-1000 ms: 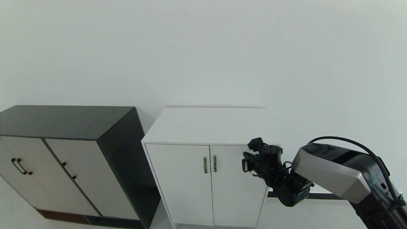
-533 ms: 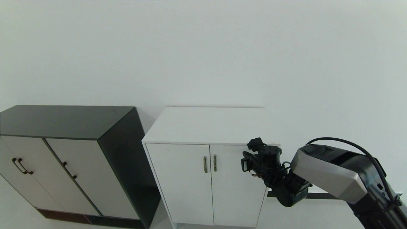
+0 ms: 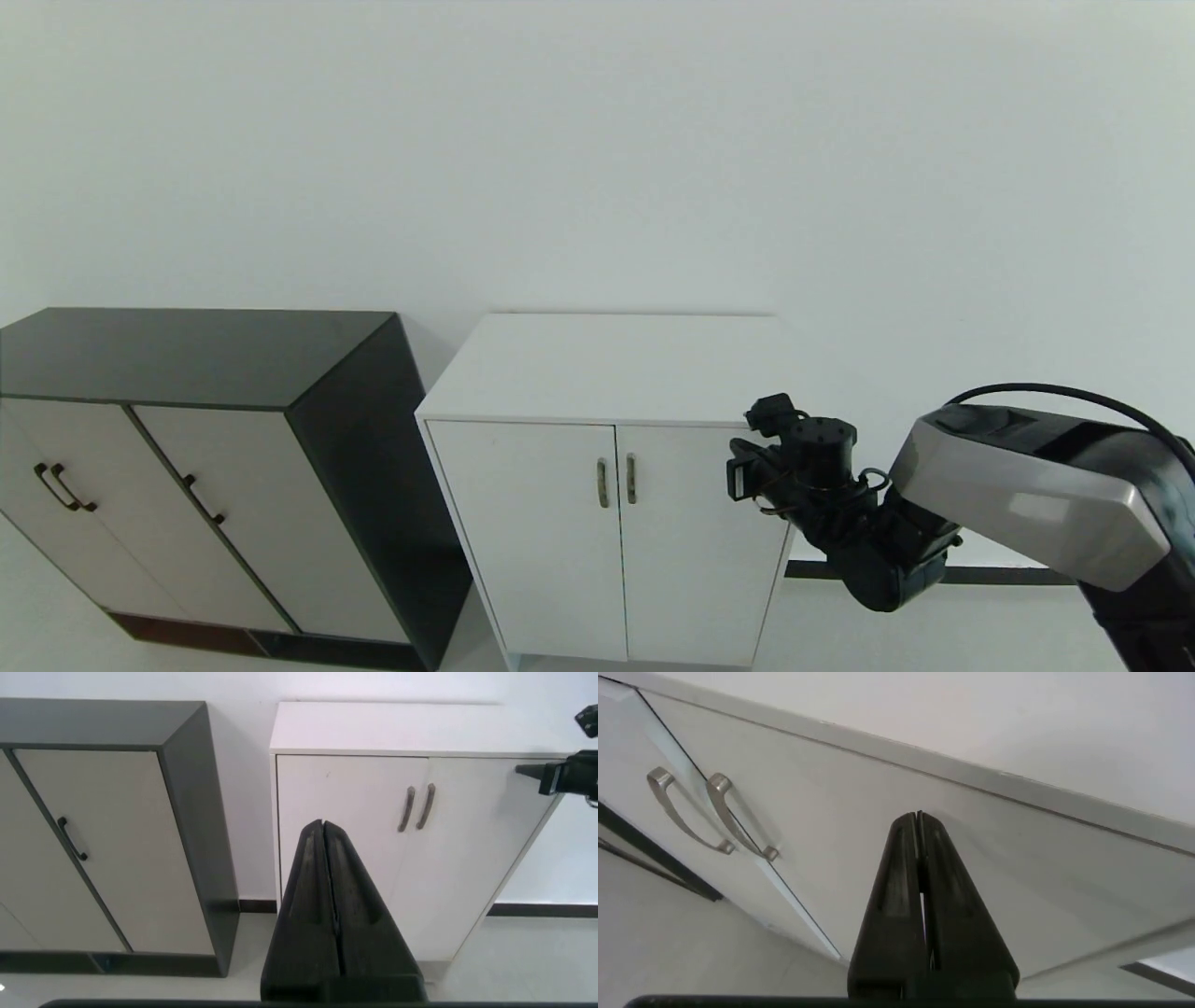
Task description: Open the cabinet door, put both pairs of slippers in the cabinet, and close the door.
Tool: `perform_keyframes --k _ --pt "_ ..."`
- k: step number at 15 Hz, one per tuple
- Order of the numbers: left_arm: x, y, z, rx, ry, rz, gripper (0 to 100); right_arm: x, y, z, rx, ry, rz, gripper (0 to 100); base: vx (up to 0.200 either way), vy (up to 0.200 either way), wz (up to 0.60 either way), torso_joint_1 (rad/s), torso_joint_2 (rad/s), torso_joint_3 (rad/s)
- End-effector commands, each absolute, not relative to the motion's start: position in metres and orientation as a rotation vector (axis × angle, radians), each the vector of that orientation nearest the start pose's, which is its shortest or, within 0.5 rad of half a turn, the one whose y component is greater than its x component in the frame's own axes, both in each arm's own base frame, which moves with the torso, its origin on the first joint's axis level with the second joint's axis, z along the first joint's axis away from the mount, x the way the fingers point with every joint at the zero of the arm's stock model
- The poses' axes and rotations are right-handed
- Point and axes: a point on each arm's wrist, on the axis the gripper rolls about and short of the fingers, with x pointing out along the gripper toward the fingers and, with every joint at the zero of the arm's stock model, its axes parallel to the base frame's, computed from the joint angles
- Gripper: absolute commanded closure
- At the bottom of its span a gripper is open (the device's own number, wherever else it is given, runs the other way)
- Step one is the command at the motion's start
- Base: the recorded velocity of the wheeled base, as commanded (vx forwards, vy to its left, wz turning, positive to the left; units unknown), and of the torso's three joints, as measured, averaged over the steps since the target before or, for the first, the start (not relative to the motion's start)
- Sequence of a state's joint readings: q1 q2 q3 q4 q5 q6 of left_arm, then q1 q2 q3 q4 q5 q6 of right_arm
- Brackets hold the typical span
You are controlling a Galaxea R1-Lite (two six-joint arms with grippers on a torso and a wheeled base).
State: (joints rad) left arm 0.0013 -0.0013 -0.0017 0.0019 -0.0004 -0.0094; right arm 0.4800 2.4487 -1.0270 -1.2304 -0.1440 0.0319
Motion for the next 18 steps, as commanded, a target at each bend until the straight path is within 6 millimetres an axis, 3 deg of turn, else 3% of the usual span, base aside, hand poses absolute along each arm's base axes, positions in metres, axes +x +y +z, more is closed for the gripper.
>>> perform_keyframes --k 1,4,7,8,9,10,11,16,18 --pt "-0.023 0.0 0.076 -0.009 0.0 0.0 100 0.369 0.182 0.026 -0.024 0.173 0.308 100 0.0 0.0 0.0 0.0 0.0 0.0" --pt "-0.023 0.0 0.076 -0.009 0.0 0.0 100 0.345 0.152 0.033 -0.04 0.177 0.265 100 0.0 0.0 0.0 0.0 0.0 0.0" --pt "-0.023 0.0 0.076 -0.009 0.0 0.0 100 0.298 0.104 0.046 -0.067 0.192 0.191 100 0.0 0.0 0.0 0.0 0.0 0.0" --pt "-0.023 0.0 0.076 -0.009 0.0 0.0 100 0.29 0.098 0.047 -0.076 0.202 0.181 100 0.0 0.0 0.0 0.0 0.0 0.0" --pt "-0.023 0.0 0.076 -0.009 0.0 0.0 100 0.258 0.075 0.051 -0.116 0.243 0.145 100 0.0 0.0 0.0 0.0 0.0 0.0" --pt "-0.023 0.0 0.076 -0.009 0.0 0.0 100 0.249 0.068 0.052 -0.126 0.261 0.132 100 0.0 0.0 0.0 0.0 0.0 0.0" --pt "-0.023 0.0 0.076 -0.009 0.0 0.0 100 0.221 0.051 0.063 -0.139 0.276 0.101 100 0.0 0.0 0.0 0.0 0.0 0.0" --pt "-0.023 0.0 0.076 -0.009 0.0 0.0 100 0.168 0.019 0.103 -0.121 0.249 0.006 100 0.0 0.0 0.0 0.0 0.0 0.0" --pt "-0.023 0.0 0.076 -0.009 0.0 0.0 100 0.122 0.014 0.115 -0.121 0.29 0.026 100 0.0 0.0 0.0 0.0 0.0 0.0"
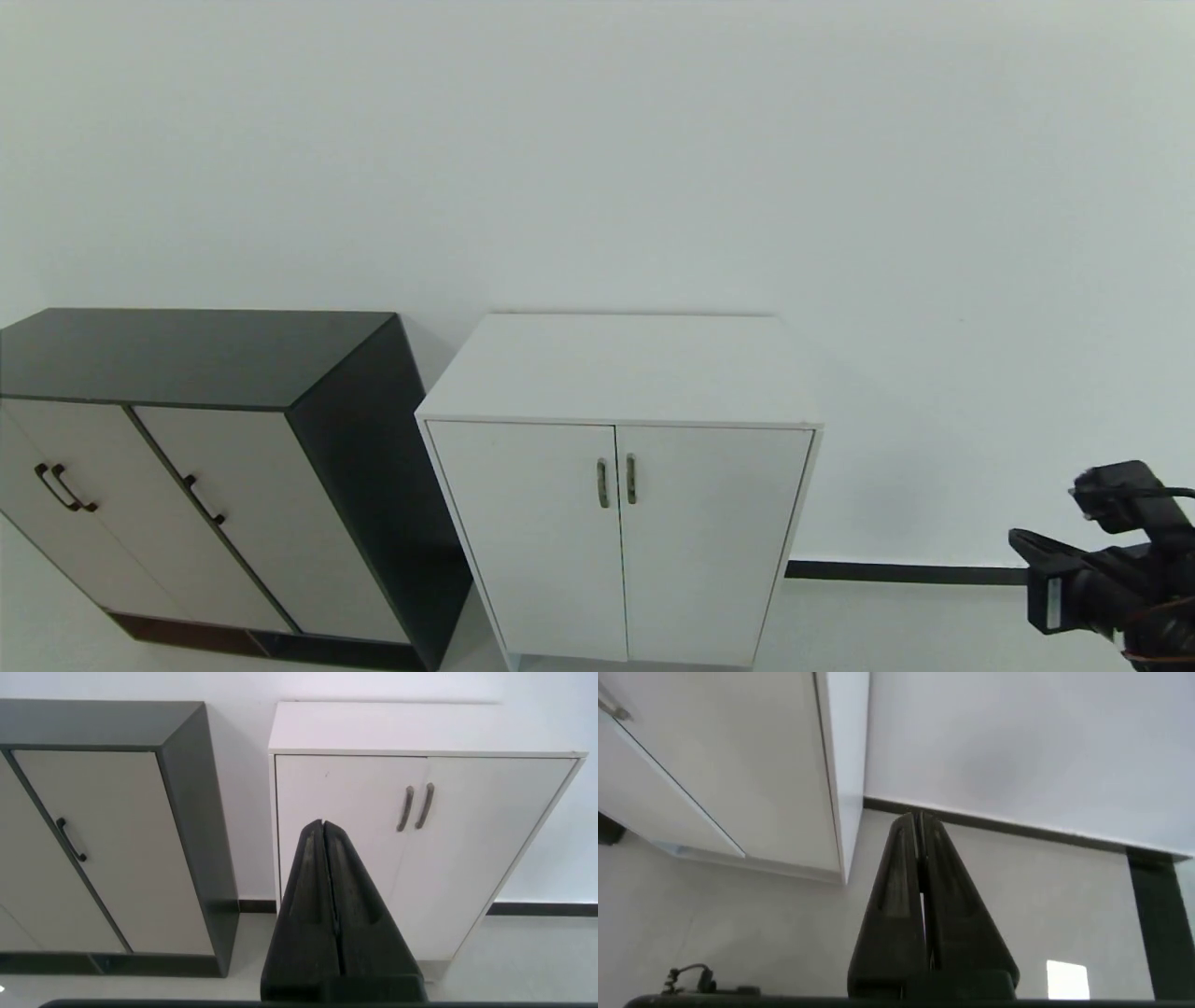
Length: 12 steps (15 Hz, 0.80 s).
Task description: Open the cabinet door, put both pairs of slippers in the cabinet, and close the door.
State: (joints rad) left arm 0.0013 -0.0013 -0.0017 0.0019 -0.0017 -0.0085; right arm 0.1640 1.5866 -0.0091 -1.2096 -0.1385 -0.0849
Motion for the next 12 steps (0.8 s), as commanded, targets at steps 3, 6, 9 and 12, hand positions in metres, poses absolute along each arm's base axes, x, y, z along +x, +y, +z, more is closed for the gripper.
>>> perform_keyframes --k 3,6,9,12 --pt "-0.023 0.0 0.076 -0.009 0.0 0.0 100 0.06 0.007 0.112 -0.079 0.283 0.093 100 0.0 0.0 0.0 0.0 0.0 0.0" --pt "-0.023 0.0 0.076 -0.009 0.0 0.002 100 0.011 0.001 0.102 -0.029 0.15 0.135 100 0.0 0.0 0.0 0.0 0.0 0.0" --pt "-0.023 0.0 0.076 -0.009 0.0 0.002 100 -0.016 -0.002 0.084 -0.028 0.126 0.165 100 0.0 0.0 0.0 0.0 0.0 0.0" --pt "-0.023 0.0 0.076 -0.011 0.0 0.002 100 -0.018 -0.003 0.084 -0.032 0.107 0.167 100 0.0 0.0 0.0 0.0 0.0 0.0"
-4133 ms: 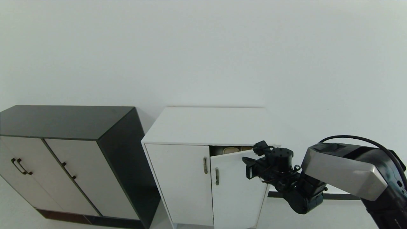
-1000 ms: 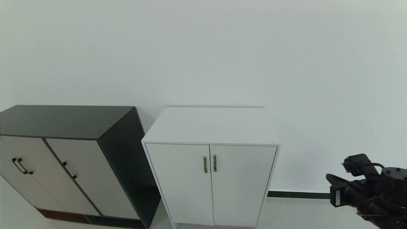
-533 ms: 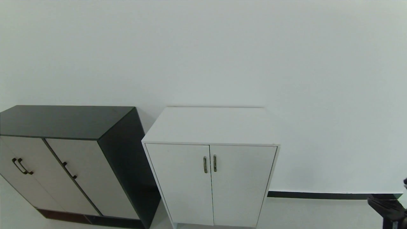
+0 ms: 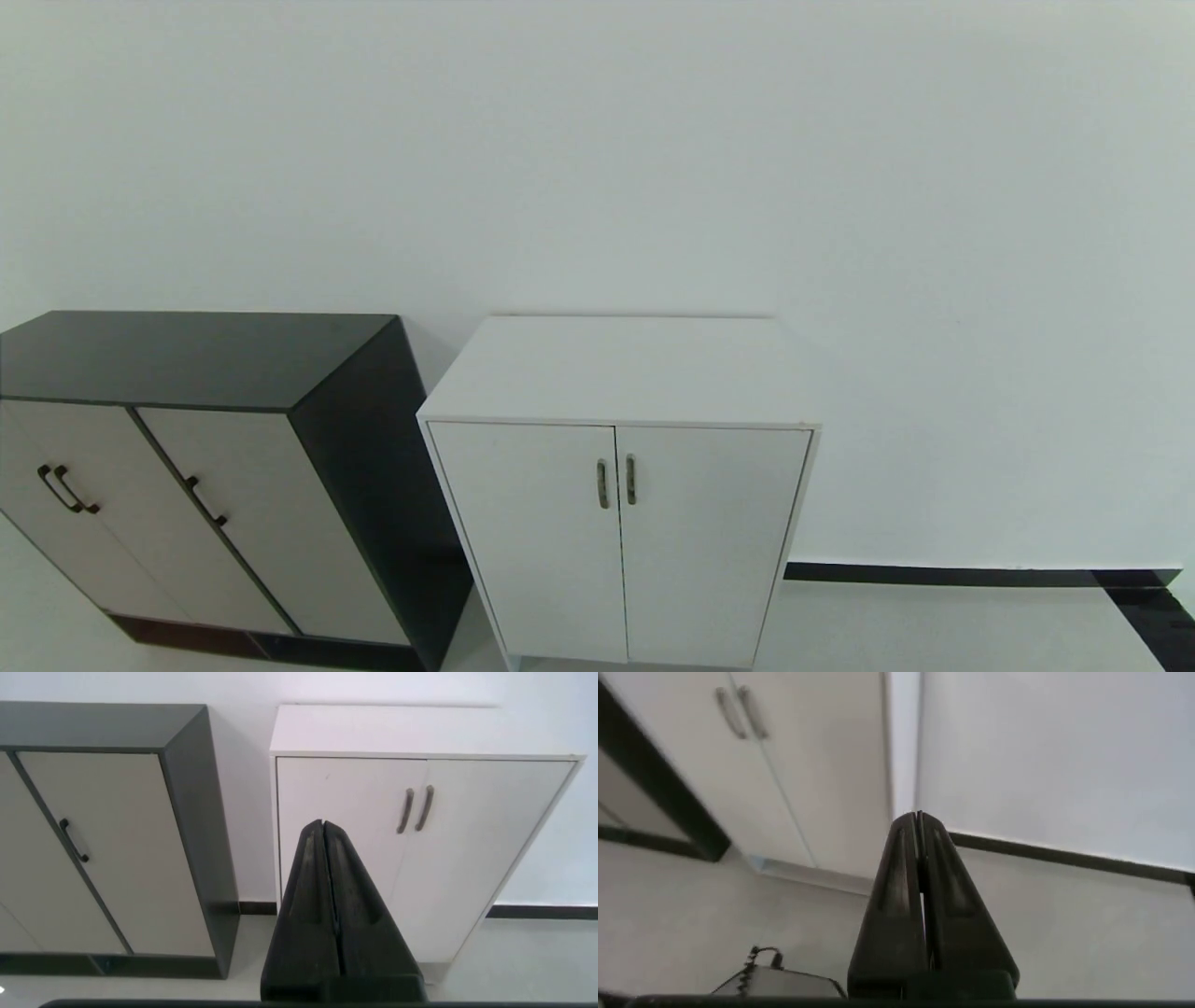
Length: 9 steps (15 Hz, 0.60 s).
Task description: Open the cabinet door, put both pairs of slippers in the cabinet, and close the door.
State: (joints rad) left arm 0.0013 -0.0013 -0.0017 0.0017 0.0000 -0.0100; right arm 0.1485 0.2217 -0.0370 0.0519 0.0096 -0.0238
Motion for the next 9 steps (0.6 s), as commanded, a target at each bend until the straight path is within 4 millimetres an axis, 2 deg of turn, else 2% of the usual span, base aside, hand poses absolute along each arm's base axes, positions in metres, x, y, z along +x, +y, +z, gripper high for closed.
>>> perform_keyframes --k 1,7,9 --pt "-0.0229 0.0 0.0757 -0.011 0.0 0.002 100 -0.0179 -0.0032 0.0851 -0.043 0.105 0.132 100 0.0 0.0 0.0 0.0 0.0 0.0" --pt "-0.0229 0.0 0.0757 -0.012 0.0 0.002 100 -0.0192 -0.0003 0.0769 -0.054 0.053 -0.048 100 0.0 0.0 0.0 0.0 0.0 0.0" --pt "-0.0229 0.0 0.0757 -0.012 0.0 0.002 100 -0.0229 -0.0005 0.0757 -0.054 0.001 -0.029 100 0.0 0.0 0.0 0.0 0.0 0.0"
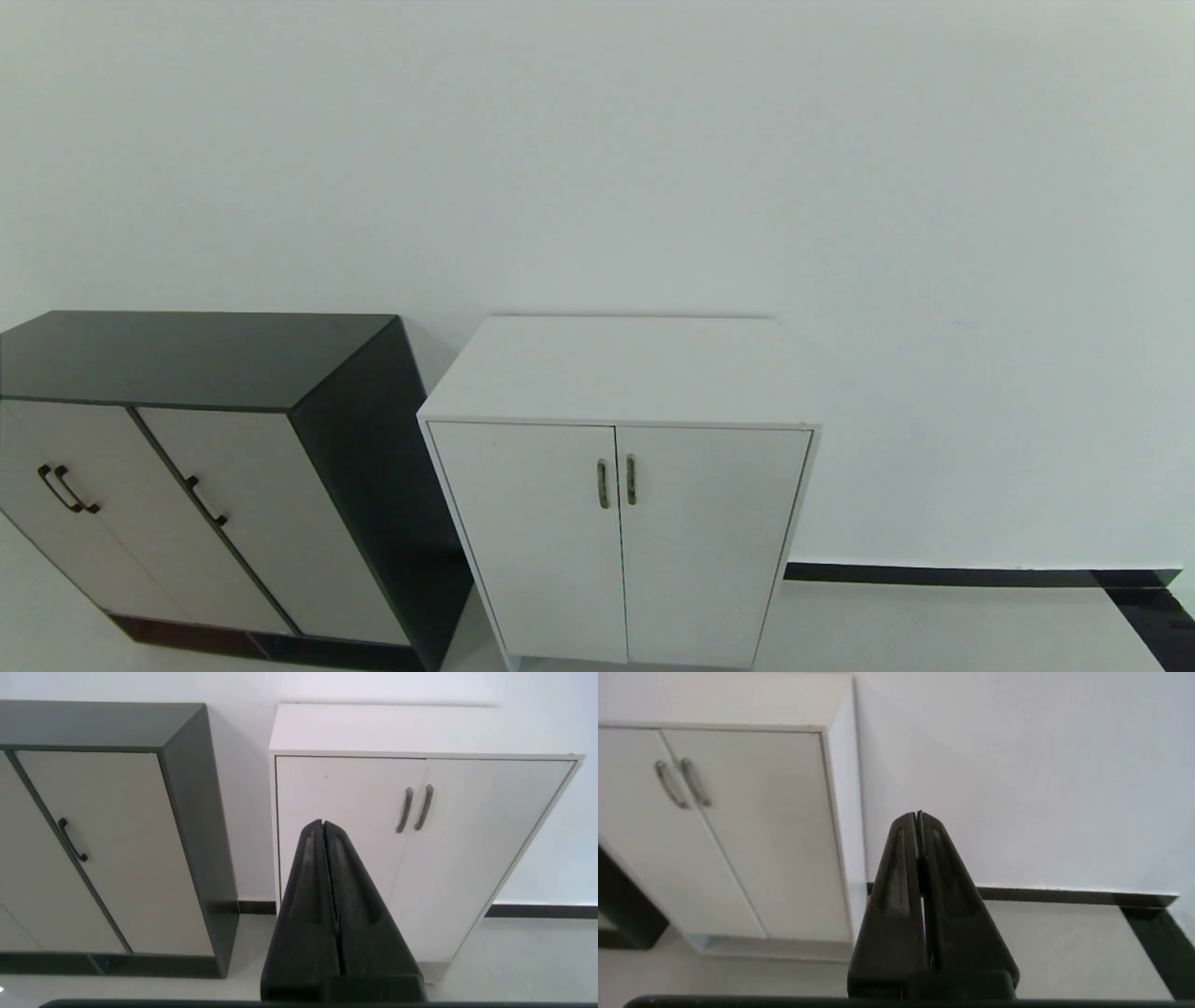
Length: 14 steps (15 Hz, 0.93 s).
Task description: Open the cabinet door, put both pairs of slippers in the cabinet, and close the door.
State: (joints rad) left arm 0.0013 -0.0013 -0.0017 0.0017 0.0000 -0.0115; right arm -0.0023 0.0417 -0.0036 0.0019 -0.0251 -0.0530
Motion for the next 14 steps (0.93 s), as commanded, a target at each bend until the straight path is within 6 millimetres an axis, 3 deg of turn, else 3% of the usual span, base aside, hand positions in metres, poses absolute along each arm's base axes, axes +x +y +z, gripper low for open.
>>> perform_keyframes --k 1,14 --pt "-0.0229 0.0 0.0757 -0.012 0.0 0.002 100 -0.0227 0.0004 0.0752 -0.029 0.004 0.014 100 0.0 0.0 0.0 0.0 0.0 0.0" --pt "-0.0228 0.0 0.0753 -0.008 0.002 0.005 100 -0.0227 0.0005 0.0754 0.008 0.003 0.021 100 0.0 0.0 0.0 0.0 0.0 0.0"
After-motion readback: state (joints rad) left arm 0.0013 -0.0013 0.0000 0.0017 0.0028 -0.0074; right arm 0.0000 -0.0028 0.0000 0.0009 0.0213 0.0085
